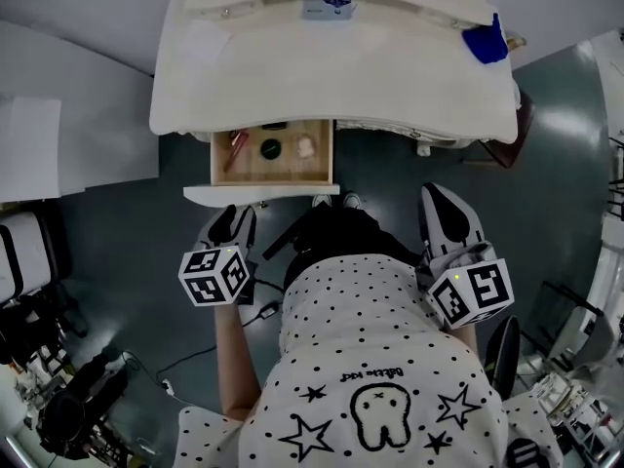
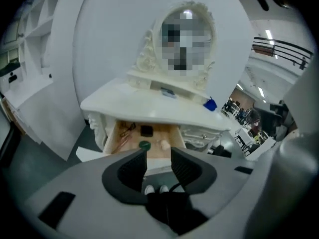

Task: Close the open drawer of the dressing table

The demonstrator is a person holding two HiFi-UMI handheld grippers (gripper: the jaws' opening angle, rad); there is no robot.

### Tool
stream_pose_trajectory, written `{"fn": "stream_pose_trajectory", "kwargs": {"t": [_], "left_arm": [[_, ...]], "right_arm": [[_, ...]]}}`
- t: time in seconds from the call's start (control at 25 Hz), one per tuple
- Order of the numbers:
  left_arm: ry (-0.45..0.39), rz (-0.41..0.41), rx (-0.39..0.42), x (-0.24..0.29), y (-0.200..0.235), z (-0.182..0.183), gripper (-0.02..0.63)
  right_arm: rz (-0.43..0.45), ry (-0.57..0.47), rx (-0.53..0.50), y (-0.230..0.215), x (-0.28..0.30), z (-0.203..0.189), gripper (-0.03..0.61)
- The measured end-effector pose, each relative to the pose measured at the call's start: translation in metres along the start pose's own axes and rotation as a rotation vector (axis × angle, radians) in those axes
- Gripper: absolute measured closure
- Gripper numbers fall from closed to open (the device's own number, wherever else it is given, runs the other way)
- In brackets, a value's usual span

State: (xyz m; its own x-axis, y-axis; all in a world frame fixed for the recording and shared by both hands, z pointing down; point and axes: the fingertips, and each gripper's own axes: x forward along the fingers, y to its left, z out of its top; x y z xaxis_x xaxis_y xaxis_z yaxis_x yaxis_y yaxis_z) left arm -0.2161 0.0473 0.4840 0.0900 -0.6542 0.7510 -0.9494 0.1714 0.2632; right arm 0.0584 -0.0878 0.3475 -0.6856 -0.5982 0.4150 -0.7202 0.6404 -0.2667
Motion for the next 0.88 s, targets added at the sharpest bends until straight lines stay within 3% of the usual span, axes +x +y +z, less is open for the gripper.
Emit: {"fn": "stream_pose_trajectory", "kwargs": {"t": [0.2, 0.36, 0.6, 0.88], "left_arm": [[0.187, 0.041, 0.023, 0.033, 0.033, -0.068, 0.451], [0.264, 0.029, 0.029, 0.069, 0.042, -0.104, 0.451], [0.323, 0.026, -0.043, 0.111, 0.054, -0.135, 0.451], [0.302, 0.015, -0.104, 0.131, 0.051, -0.139, 0.451]], "right_arm": [[-0.036, 0.010, -0.001, 0.000, -0.004, -0.003, 0.569], [-0.062, 0.026, -0.005, -0.001, -0.008, -0.006, 0.569], [-0.096, 0.037, -0.007, 0.000, -0.012, -0.010, 0.569], [-0.116, 0.043, -0.005, -0.001, -0.016, -0.012, 0.569]]}}
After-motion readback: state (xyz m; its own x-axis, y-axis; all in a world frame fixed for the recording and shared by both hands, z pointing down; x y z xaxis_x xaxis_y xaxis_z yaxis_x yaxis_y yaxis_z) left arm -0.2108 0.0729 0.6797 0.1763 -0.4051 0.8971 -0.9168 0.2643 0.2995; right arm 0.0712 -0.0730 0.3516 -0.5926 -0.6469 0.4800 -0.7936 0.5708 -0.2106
